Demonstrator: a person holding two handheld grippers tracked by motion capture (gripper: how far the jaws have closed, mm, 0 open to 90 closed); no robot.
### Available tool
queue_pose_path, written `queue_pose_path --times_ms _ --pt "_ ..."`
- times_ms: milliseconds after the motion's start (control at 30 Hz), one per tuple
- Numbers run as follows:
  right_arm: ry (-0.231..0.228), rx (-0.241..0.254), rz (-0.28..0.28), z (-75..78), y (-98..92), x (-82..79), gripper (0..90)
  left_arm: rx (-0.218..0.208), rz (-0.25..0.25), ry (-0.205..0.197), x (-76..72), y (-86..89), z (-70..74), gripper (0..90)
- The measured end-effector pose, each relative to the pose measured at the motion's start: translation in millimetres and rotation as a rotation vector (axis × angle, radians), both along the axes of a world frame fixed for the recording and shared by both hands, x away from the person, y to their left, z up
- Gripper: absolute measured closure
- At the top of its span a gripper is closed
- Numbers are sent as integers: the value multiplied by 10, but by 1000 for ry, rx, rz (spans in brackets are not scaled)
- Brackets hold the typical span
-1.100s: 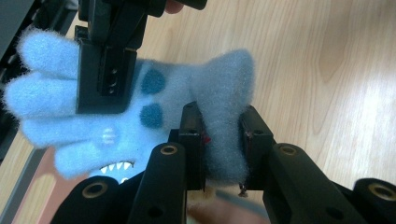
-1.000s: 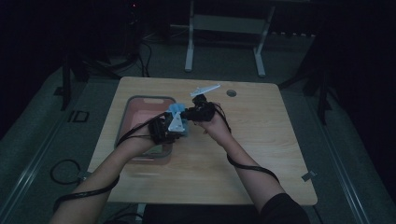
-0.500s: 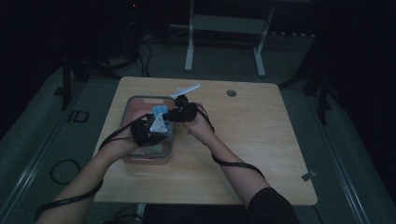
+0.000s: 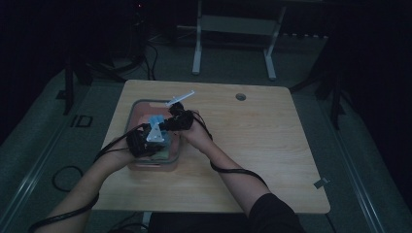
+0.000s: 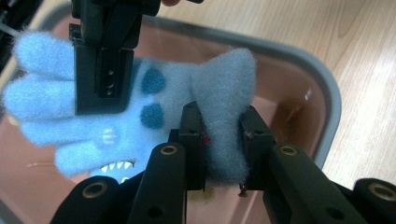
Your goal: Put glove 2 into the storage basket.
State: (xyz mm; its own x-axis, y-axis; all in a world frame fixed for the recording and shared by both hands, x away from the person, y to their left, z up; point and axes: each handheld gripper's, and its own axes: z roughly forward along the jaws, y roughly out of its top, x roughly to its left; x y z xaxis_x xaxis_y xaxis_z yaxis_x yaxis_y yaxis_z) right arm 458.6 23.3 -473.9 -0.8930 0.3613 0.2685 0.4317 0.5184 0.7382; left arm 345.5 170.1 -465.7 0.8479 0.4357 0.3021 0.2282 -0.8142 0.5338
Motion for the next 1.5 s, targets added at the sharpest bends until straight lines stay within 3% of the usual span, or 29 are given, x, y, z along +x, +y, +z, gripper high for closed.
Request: queue_pose_path --times_ms 167,400,667,800,933,1033,1167,1233,1333,1500 --pt "6 -6 -3 -73 36 31 764 -6 7 11 27 26 -53 757" --pt "8 -48 -4 -188 64 78 741 -7 6 75 152 40 -207 755" --pt "-14 -91 5 -179 54 75 639 -4 1 119 231 4 -313 747" --pt "-9 -76 -1 -175 -17 93 559 -18 9 125 237 11 -320 738" --pt "-15 -56 -2 -130 -88 89 543 -19 11 127 232 10 -313 715" --pt "-26 -39 6 -72 -134 65 523 -22 23 132 234 6 -286 628" --pt "-41 -9 18 27 -216 25 489 -66 74 110 210 20 -210 347" --pt "-52 2 20 72 -268 -6 475 -98 99 89 195 41 -153 261" --pt "-65 17 26 134 -350 -53 423 -143 122 88 183 48 -84 160" --pt "-62 54 34 188 -501 -92 303 -194 119 90 165 -34 -32 40"
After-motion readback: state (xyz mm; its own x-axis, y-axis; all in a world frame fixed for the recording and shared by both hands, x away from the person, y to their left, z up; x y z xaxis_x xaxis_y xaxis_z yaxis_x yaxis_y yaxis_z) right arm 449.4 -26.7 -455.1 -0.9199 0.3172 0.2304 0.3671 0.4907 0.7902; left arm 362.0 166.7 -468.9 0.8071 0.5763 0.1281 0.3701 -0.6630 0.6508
